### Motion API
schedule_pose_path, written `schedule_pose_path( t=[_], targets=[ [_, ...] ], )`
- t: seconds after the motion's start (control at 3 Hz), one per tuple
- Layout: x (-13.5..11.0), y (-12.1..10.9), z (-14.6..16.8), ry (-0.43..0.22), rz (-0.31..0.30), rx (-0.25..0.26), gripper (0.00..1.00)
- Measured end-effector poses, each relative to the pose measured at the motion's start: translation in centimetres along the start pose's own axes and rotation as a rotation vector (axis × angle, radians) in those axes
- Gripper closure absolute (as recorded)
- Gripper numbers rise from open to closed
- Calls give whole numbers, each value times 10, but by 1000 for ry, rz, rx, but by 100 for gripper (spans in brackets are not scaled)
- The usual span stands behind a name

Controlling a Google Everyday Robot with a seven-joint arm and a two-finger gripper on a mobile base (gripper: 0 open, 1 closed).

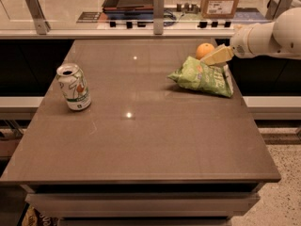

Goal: Move orange near 7up can

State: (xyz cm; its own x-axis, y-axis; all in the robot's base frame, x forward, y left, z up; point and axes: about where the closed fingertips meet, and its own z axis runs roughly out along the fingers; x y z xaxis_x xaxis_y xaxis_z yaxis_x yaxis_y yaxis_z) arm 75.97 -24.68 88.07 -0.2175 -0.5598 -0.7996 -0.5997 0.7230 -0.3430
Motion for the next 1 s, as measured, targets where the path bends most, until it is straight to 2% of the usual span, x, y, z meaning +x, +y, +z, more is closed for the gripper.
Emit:
schedule_pose_path(
  t=[0.33, 1.0],
  targets=[
    [-3, 3, 8, -16, 22, -28, 0],
    [-4, 17, 22, -46, 73, -129, 0]
  ],
)
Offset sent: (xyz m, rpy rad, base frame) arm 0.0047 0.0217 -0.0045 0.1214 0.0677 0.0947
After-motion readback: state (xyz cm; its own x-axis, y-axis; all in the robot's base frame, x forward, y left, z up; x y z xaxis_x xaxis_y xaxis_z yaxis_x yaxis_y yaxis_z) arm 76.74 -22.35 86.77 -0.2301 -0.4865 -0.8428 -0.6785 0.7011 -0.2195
